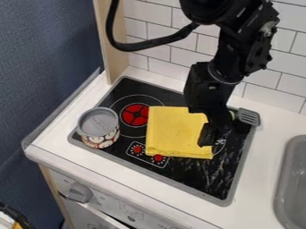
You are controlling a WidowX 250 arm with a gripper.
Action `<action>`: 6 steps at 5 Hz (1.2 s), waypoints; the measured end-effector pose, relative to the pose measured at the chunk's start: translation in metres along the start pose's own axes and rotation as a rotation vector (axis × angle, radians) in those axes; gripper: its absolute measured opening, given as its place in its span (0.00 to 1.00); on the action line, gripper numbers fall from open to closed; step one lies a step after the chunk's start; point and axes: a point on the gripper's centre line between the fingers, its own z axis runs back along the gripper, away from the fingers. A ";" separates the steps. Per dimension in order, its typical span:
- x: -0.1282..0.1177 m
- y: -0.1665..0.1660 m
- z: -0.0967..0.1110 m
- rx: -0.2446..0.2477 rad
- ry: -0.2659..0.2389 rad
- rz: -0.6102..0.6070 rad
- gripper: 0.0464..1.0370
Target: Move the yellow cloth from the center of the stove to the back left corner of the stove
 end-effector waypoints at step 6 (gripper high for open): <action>0.022 -0.048 -0.084 0.185 -0.115 0.222 0.96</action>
